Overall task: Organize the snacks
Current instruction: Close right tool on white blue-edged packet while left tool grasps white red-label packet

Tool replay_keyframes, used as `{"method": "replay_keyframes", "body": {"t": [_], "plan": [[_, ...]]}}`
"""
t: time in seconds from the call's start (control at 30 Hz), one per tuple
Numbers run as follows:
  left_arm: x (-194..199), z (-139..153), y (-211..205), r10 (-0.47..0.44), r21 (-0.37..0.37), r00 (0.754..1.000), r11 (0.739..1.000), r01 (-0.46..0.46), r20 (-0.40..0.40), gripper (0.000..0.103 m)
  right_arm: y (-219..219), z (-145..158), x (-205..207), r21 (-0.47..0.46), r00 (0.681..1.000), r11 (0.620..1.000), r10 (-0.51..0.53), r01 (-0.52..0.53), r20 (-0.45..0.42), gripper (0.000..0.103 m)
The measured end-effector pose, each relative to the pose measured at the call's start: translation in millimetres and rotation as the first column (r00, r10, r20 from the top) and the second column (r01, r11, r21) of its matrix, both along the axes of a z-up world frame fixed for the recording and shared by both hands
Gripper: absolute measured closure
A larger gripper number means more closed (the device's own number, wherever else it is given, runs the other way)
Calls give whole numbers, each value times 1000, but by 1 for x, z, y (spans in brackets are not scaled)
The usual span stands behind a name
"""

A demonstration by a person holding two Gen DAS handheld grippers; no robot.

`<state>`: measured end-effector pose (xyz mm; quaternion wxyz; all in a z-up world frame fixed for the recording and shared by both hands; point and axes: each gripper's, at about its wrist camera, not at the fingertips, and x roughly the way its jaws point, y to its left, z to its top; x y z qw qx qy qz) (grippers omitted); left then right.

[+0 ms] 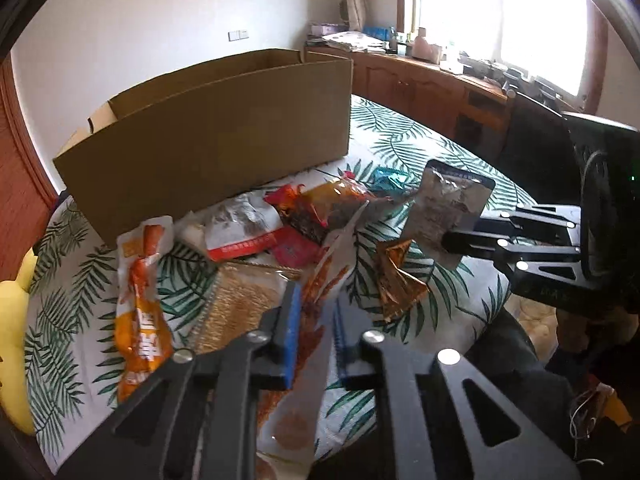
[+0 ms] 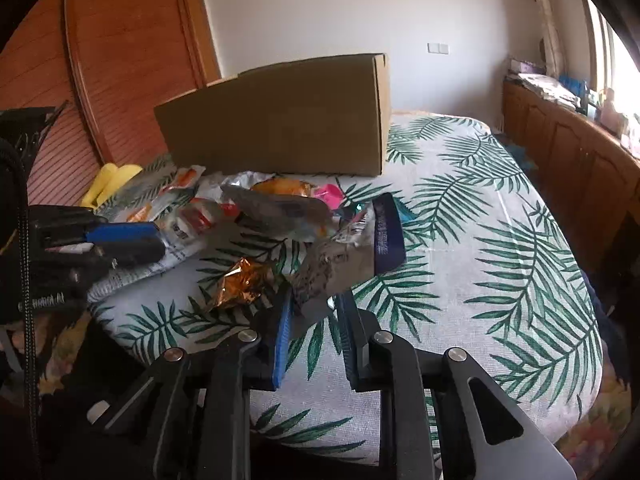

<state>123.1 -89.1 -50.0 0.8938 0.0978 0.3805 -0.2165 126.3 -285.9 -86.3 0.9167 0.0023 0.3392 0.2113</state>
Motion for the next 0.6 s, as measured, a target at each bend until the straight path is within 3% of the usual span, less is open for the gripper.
{"method": "replay_keyframes", "body": {"t": [0.3,0.43,0.6], "plan": [[3,8,12,0,-26,1000,1000,0,10,100,-1,10,-12,1,1000,1000,4,-4,27,84],[-2,14,15,5,-43,1000,999,-4,25,100,-3,18,-17,8,999,1000,1,-2,52,99],[-5,28,19,9,-83,999,996,-5,47,101,1,20,-16,-17,998,1000,14,-13,59,101]]}}
